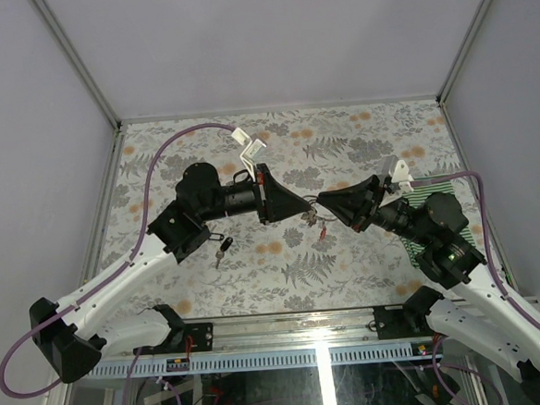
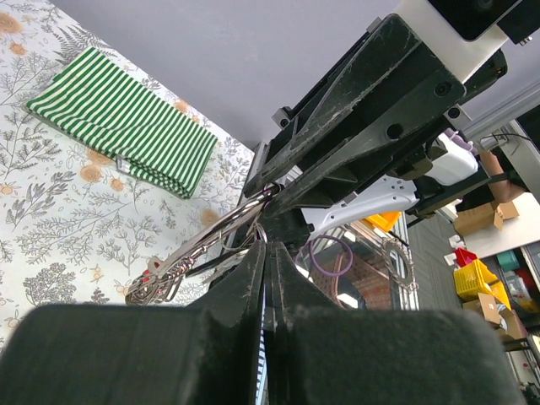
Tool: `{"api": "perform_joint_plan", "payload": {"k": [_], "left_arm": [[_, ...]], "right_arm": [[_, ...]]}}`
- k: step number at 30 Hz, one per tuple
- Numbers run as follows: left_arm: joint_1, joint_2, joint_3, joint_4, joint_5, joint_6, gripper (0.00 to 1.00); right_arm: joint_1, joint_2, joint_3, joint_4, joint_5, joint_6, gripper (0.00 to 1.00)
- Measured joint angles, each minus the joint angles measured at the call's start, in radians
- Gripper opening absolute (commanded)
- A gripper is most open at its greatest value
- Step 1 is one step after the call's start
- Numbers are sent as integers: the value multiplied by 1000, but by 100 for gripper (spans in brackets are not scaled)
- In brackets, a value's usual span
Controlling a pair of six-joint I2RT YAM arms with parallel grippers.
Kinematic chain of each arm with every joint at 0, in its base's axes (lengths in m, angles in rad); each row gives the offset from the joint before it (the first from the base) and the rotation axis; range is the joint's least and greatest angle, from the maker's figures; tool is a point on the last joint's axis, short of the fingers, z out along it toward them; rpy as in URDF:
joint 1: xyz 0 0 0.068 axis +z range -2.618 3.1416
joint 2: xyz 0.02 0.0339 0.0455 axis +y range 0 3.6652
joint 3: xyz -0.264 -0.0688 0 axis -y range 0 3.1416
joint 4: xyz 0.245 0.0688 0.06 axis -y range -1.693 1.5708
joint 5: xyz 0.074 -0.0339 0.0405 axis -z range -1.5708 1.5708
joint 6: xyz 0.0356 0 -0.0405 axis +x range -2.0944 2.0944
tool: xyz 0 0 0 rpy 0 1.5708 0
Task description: Put the keys on the keyring
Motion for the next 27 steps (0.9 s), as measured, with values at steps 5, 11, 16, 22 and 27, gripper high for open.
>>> {"api": "perform_joint_plan", "payload": {"k": [5,11,16,22,27], "left_arm": [[-1,0,0,0,-13,0,0],[-5,0,0,0,-39,0,0],[-5,-2,0,-4,-66,1,0],[-6,-3,6,-45,-107,13,0],[-6,-3,29,-94,-136,31,0]], "right_arm": [[0,-1,0,6,0,6,0],[0,-4,-4,13,1,7,0],[0,-6,-5,13,1,9,0],[0,-7,-9,12,3,10,0],[0,-9,-11,11,4,10,0]]}}
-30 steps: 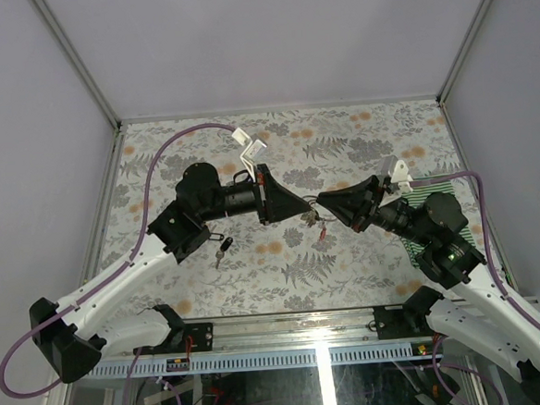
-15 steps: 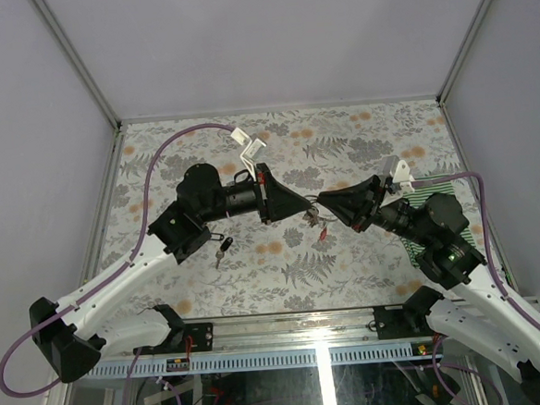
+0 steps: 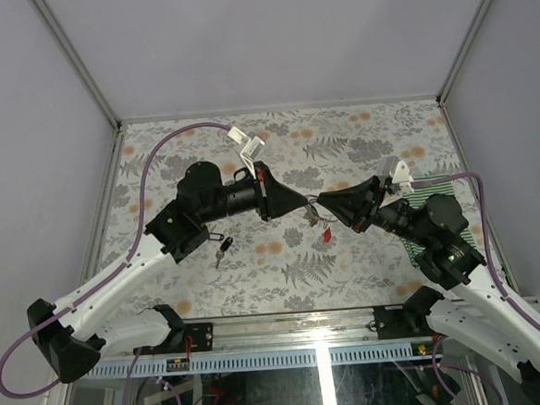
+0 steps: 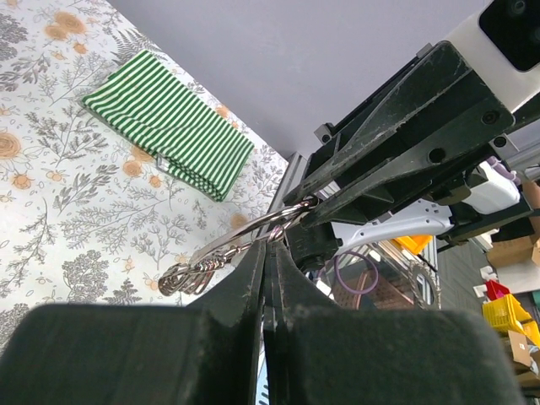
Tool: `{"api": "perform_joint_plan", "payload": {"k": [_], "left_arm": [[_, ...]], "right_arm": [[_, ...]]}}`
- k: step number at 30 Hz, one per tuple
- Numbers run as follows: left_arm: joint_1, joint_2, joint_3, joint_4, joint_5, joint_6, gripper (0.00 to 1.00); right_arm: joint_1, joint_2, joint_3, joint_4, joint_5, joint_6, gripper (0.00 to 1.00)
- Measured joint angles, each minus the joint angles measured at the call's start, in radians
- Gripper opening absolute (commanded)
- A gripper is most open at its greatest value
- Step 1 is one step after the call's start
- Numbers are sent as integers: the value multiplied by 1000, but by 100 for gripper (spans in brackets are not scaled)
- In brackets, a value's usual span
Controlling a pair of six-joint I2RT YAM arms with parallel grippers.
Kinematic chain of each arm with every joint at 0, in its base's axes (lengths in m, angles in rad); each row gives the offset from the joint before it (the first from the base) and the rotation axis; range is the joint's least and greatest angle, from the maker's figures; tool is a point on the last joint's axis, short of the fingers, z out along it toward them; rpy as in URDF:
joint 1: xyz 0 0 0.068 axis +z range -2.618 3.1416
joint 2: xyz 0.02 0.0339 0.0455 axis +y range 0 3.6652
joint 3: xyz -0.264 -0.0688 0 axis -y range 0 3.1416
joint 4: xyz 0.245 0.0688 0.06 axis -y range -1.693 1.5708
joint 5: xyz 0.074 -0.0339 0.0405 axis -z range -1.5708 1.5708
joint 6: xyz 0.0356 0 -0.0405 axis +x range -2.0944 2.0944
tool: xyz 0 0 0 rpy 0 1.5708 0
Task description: Put the keys on the keyring
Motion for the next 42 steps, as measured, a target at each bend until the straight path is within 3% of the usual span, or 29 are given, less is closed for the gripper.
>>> {"api": "perform_joint_plan", "payload": {"k": [21,35,42], "left_arm": [[-7,27,51,-139,-85,46,0],[-13,33,51,-161,-122,46,0],[-13,27,51,-156,-115,50,5]], "right_arm": [[0,0,-6,-17,47,40,0],[0,7,-6,-66,138,253,0],[0,7,-6,-62,167,396,0]]}}
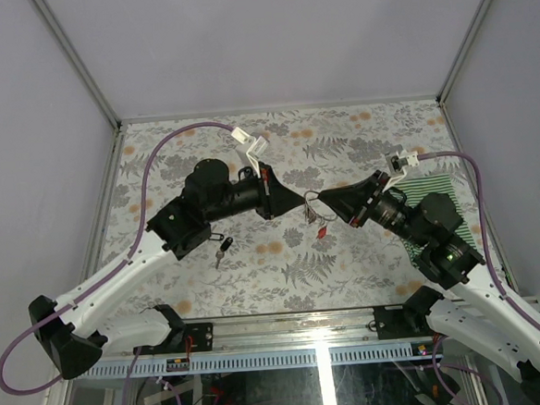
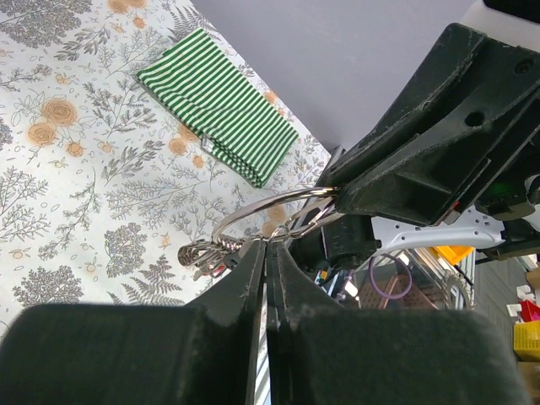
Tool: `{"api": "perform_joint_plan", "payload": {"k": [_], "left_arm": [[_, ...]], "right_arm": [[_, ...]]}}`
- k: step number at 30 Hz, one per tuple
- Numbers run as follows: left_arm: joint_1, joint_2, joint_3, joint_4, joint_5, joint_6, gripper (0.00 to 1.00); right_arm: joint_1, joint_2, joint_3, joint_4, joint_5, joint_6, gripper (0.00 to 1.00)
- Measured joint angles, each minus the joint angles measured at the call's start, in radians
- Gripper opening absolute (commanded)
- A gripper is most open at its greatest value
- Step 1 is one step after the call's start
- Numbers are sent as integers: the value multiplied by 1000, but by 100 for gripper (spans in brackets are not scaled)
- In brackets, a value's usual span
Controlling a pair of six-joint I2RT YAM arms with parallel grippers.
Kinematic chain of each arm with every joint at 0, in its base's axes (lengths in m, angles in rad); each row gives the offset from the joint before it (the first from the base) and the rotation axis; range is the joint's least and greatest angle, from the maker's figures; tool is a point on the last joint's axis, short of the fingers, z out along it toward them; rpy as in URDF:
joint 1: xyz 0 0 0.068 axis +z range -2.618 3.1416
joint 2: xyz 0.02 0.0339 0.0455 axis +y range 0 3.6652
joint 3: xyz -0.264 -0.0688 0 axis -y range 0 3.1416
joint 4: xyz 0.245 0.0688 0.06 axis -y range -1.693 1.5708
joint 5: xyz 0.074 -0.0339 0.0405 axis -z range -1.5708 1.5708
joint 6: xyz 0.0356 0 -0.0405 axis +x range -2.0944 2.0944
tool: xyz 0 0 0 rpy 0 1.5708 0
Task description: Put the keys on the keyring
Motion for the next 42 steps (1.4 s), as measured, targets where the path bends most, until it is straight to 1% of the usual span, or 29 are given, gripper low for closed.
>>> {"api": "perform_joint_plan", "payload": {"k": [9,12,15,23,26,29,35,42], "left_arm": [[0,-1,0,1,1,10,11],[0,-2,0,2,1,11,15],[0,-7,-2,8,2,15,21],[-2,-90,-27,26,2,43,34],[-2,-113,-33,26,2,67,40],[-2,-125,-43,23,3,99,45],[-2,-130,-57,19,25,166,50],[-2,-151,-66,22,63,229,50]], "right_arm": [[0,6,-2,59,-3,152,0],[0,6,-9,80,-4,182,0],[0,6,-13,87,-3,198,0],[0,-11,-41,103,-2,198,0],[0,-21,-63,129,-6,195,0],[0,-23,-74,164,-32,189,0],[0,-28,-74,235,-113,170,0],[0,-33,-75,294,-189,161,0]]}}
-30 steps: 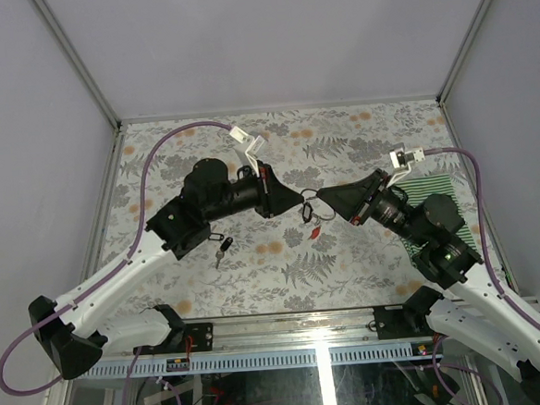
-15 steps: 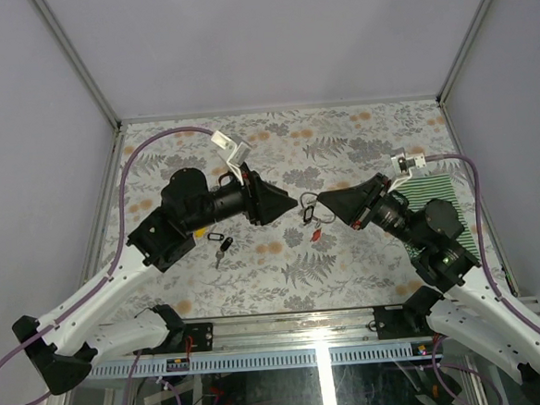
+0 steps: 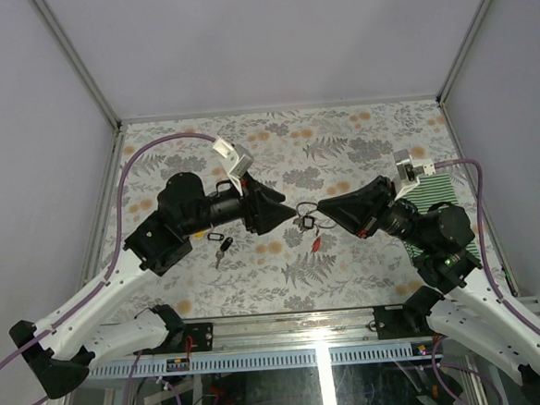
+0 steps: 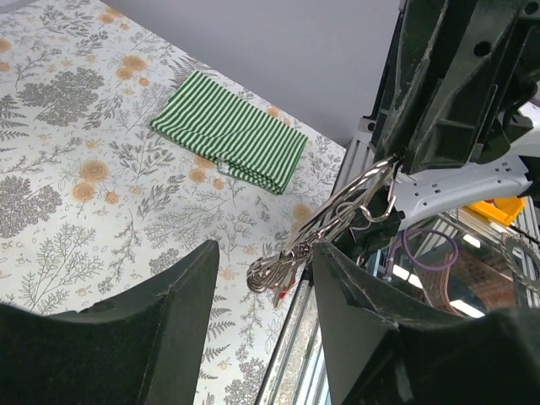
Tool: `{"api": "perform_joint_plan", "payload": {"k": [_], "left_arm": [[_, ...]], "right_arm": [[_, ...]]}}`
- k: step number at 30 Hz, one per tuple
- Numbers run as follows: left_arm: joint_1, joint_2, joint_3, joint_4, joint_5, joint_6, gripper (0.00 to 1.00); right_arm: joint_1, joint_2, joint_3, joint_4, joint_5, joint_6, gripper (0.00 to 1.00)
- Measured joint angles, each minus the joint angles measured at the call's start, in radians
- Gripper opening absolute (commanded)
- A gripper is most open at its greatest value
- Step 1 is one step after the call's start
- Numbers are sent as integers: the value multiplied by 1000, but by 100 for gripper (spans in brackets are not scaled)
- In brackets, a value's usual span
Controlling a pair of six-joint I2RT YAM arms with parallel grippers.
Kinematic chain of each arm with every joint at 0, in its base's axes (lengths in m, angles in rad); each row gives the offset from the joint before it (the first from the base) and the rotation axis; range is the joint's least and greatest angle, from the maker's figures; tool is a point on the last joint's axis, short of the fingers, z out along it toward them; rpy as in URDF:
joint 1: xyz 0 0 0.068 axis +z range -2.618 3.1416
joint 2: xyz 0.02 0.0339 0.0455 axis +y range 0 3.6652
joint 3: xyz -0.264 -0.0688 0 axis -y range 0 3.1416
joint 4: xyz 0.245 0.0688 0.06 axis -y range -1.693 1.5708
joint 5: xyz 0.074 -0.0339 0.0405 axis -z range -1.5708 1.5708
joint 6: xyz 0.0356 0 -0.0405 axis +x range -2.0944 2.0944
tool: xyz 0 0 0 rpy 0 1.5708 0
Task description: Put the keys on the keyring
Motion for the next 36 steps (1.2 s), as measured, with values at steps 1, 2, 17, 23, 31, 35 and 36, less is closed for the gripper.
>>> {"api": "perform_joint_plan", "payload": {"k": [1,2,17,23,31,35,36], "left_arm": [[0,-5,-3,1,8,6,50],[0,-9,-5,2,15,11,50],[0,13,-52,148,145,2,36],[-1,37,-52,200,179,-21,13],[-2,38,-66,248,219,-45,0],[-2,39,-66,247,222,-55,0],[-2,39,-66,245,221,-55,0]], "right_arm": [[0,0,0,6,-8,0,0],[0,0,0,11,-15,0,0],[0,29,0,80,-45,60,0],[0,44,-7,106,-52,99,0],[-5,47,-11,133,-21,118,0],[-5,46,-13,132,-14,116,9],[-5,45,-13,129,-14,113,12]]}}
